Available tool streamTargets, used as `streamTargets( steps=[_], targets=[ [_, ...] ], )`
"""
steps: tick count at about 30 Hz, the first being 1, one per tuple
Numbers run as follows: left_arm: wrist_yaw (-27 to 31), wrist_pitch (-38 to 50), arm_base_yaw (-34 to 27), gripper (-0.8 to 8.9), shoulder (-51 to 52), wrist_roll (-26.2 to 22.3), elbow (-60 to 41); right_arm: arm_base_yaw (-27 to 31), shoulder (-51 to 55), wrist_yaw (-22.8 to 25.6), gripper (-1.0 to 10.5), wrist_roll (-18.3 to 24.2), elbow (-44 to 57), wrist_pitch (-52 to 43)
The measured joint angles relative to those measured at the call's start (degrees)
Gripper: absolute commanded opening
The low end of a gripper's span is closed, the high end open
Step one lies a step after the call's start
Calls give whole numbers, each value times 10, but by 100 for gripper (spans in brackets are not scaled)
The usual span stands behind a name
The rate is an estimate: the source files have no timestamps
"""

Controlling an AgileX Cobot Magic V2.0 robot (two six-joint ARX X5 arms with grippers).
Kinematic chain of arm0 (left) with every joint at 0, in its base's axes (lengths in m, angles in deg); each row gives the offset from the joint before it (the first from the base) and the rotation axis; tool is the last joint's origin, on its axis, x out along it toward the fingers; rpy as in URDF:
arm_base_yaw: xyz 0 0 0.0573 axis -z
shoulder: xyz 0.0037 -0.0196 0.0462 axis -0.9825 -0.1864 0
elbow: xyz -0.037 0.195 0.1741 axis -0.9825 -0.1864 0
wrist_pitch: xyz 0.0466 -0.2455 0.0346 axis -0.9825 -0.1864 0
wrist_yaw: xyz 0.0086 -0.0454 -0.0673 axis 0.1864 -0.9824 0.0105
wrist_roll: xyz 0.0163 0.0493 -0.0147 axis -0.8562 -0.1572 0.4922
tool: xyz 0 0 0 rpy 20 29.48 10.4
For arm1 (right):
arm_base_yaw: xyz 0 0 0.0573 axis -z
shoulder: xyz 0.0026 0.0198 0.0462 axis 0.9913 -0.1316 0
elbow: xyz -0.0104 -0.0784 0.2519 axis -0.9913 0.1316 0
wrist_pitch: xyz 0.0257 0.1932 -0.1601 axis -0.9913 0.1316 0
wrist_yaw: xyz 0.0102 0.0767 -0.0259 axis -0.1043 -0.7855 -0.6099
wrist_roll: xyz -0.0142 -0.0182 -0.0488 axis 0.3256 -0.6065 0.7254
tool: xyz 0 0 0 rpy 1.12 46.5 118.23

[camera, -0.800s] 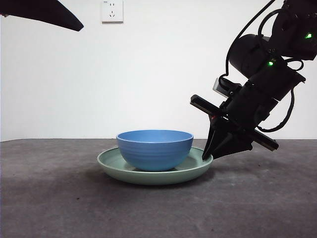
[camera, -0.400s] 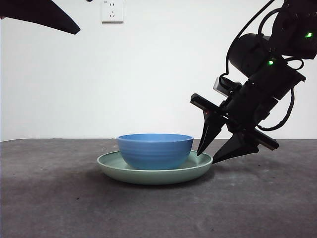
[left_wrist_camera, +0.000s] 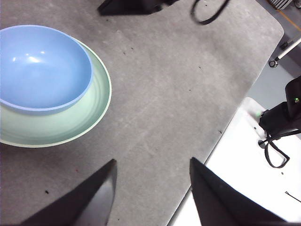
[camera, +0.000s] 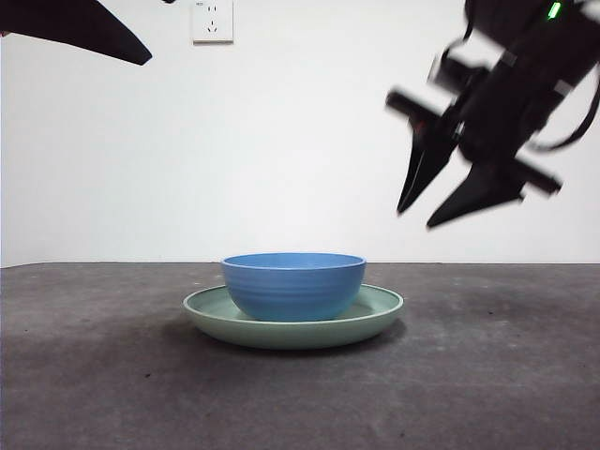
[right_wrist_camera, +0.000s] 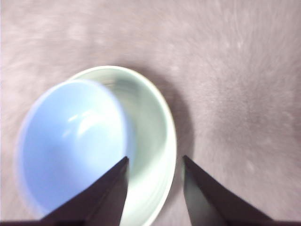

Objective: Pick up the blue bowl, put it on the green plate, put it on desk

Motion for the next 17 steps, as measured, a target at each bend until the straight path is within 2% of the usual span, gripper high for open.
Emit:
streamTargets(
  steps=[11,17],
  targets=[
    [0,0,0,250,0,0,0,-5,229,-44,178,105,-1,189],
    [0,0,0,250,0,0,0,-24,323,-55,178,141,-1,295]
  ],
)
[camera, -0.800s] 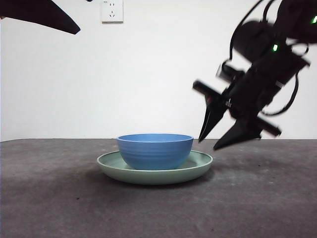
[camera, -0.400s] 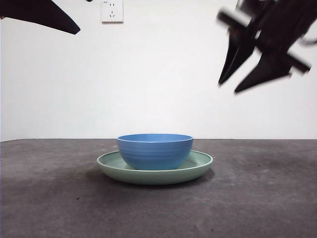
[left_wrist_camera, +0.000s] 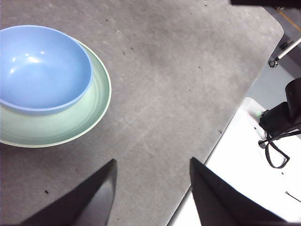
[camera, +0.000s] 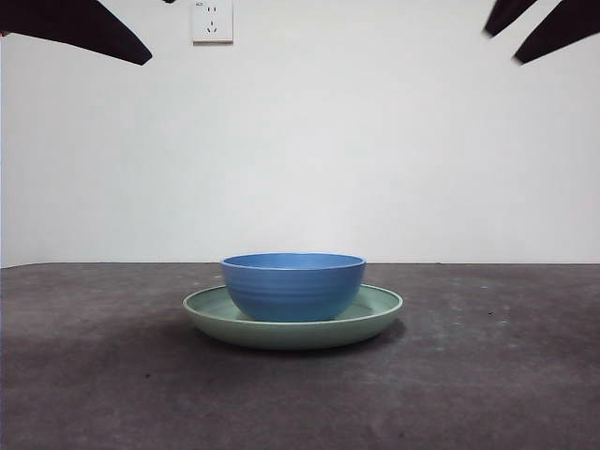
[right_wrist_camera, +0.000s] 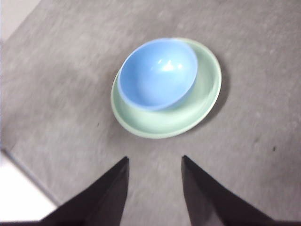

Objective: Pick up the blue bowl, put it on the green plate, put it on desk

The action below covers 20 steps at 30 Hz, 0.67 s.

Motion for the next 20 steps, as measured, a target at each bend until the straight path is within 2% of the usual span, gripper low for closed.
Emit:
streamTargets(
  steps=[7,20],
  targets=[
    [0,0,0,250,0,0,0,-32,52,0,178,23,0,87],
    [0,0,0,250,0,0,0,-57,71,0,178,25,27,85]
  ],
)
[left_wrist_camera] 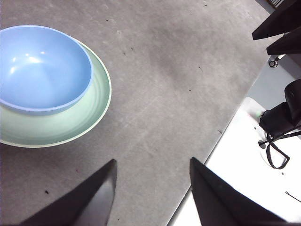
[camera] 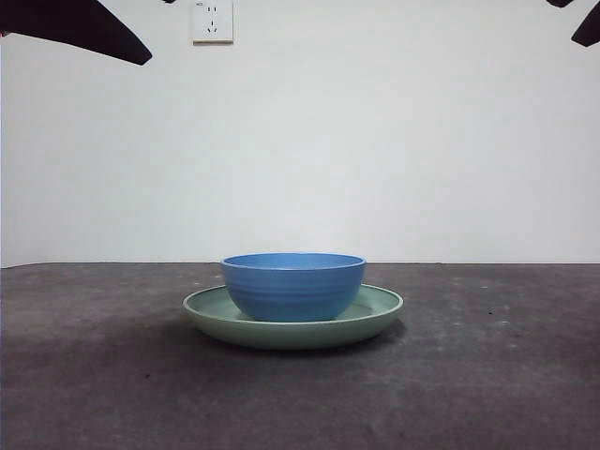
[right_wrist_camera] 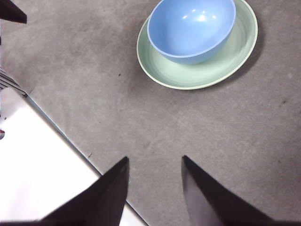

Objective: Pick up the blue bowl, put it on the green plate, put it on desk

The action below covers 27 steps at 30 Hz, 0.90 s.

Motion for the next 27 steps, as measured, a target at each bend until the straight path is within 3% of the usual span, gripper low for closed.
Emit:
streamTargets(
  steps=[10,12,14,27],
  targets=[
    [0,0,0,236,0,0,0,0,0,0,170,0,0,0],
    [0,0,0,154,0,0,0,0,0,0,132,0,0,0],
    [0,0,0,5,0,0,0,0,0,0,29,0,0,0],
    [0,0,0,10,0,0,0,0,0,0,8,0,0,0]
  ],
)
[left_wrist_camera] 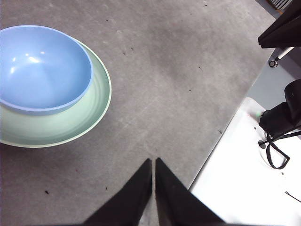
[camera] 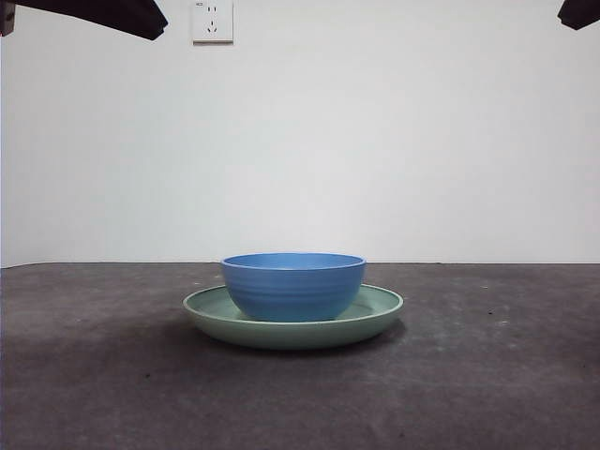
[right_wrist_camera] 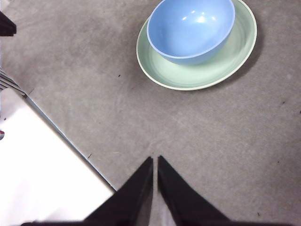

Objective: Pick up the blue bowl, put it on the green plate, put it on desk

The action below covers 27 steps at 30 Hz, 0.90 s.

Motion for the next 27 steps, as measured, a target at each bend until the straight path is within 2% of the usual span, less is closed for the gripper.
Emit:
streamTargets(
  steps=[18,22,27],
  targets=[
    [4,2,-3,10,10,-4,0,0,0,0,8,0,0,0],
    [69,67,-35,10,62,-29,-1,0,0,0,8,0,0,0],
    [161,195,-127,10,144,-65,-20,0,0,0,8,0,0,0]
  ],
)
